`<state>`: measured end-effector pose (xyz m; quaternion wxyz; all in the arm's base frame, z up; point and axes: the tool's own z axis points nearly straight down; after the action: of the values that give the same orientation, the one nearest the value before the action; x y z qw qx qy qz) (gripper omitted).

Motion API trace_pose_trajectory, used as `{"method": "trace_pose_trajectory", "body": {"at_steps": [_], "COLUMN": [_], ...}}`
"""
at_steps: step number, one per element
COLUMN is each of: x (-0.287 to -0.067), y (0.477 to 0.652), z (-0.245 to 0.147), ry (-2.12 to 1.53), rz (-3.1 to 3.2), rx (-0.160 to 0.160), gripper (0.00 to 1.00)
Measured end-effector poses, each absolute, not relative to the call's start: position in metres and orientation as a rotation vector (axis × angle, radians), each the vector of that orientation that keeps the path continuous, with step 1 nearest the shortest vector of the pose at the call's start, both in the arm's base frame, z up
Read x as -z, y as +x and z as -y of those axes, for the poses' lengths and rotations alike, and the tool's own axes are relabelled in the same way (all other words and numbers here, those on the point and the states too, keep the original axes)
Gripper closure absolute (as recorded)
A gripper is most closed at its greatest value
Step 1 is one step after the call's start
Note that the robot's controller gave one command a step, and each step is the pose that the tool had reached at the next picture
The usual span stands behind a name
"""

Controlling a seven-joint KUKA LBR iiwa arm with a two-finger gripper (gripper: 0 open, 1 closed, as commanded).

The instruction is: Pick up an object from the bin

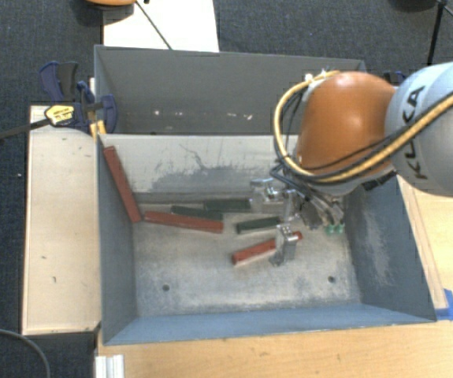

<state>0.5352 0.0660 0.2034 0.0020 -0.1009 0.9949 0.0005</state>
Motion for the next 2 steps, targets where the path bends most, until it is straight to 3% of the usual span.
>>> {"method": "trace_pose_trajectory", "body": {"at_steps": [1, 2], "x": [-0.203, -0.141], "y": [0.535, 0.545], "z": [-0.066, -0.057], "ry": [-0.314, -0.282], "rz": [-3.123, -3.120], "rx": [-0.001, -0.002], "gripper": [0.00, 0.00]}}
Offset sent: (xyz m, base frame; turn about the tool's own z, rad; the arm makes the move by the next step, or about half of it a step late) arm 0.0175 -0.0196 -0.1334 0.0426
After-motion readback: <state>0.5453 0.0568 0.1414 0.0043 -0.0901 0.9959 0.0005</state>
